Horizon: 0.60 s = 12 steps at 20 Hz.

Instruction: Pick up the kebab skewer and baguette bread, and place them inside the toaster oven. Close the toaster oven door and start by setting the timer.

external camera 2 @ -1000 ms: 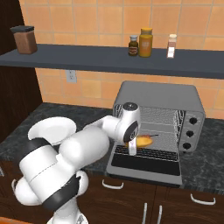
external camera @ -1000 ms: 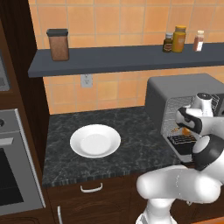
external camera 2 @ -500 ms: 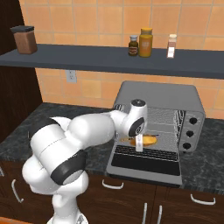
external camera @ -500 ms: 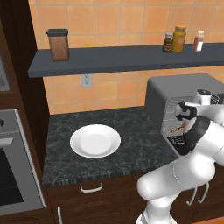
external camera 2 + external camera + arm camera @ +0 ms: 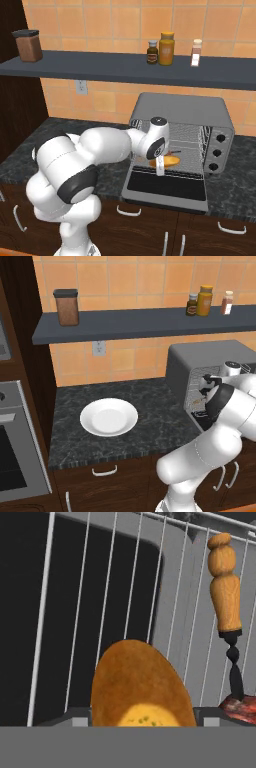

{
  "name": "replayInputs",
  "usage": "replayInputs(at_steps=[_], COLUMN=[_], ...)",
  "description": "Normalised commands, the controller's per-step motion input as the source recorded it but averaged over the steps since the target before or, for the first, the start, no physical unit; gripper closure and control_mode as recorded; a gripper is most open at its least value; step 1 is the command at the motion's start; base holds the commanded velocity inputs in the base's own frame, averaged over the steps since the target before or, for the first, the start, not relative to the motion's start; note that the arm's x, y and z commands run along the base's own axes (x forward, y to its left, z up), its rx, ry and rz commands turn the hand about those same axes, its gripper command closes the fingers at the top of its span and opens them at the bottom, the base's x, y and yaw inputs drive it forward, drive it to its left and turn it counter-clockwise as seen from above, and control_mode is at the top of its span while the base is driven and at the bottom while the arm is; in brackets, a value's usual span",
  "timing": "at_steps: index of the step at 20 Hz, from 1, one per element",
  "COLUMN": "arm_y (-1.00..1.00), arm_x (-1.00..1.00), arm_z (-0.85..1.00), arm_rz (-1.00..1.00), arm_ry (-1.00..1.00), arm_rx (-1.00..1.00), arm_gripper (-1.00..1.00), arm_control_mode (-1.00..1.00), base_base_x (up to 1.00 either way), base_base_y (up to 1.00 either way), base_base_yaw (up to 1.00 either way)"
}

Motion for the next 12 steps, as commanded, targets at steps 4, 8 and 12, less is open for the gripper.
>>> replayInputs(at_steps=[4,8,12], arm_y=[0.0,0.0,-0.01], arm_x=[-0.06,0.0,-0.01], arm_z=[-0.04,0.01,0.16], arm_rz=[0.0,0.0,0.0], arm_ry=[0.0,0.0,0.0], arm_rx=[0.0,0.0,0.0], arm_gripper=[-1.0,-1.0,-1.0], arm_control_mode=[-1.0,-1.0,-1.0], base_base_x=[0.0,0.0,0.0], base_base_y=[0.0,0.0,0.0], base_base_yaw=[0.0,0.0,0.0])
